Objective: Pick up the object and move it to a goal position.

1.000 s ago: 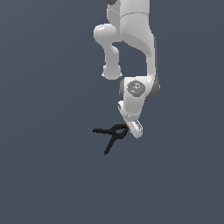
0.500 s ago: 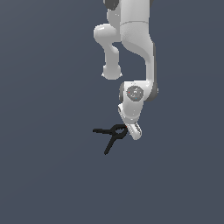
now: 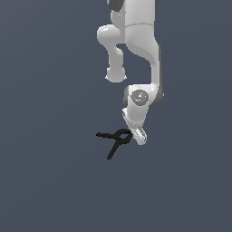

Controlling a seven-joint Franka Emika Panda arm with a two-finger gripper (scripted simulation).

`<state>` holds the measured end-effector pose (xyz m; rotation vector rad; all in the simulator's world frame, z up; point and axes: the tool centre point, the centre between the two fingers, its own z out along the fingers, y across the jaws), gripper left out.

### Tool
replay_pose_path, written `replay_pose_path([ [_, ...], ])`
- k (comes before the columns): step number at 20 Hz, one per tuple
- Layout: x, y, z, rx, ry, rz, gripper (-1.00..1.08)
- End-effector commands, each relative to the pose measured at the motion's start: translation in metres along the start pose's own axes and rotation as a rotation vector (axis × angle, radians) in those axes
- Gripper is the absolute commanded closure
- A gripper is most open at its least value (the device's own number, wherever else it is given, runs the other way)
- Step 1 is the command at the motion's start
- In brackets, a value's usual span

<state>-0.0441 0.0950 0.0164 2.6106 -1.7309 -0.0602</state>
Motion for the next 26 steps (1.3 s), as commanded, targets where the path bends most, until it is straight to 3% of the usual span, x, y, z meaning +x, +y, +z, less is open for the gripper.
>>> replay_pose_path([
  [1,0.001,0.001,0.001,-0.002,0.0,0.001,1.08],
  [8,0.01,0.003,-0.004,0.0,0.0,0.0,1.08],
  [19,0.085,0.019,-0.031,-0.001,0.0,0.001,1.08],
  [26,0.099,0.02,-0.036,-0.002,0.0,0.001,1.08],
])
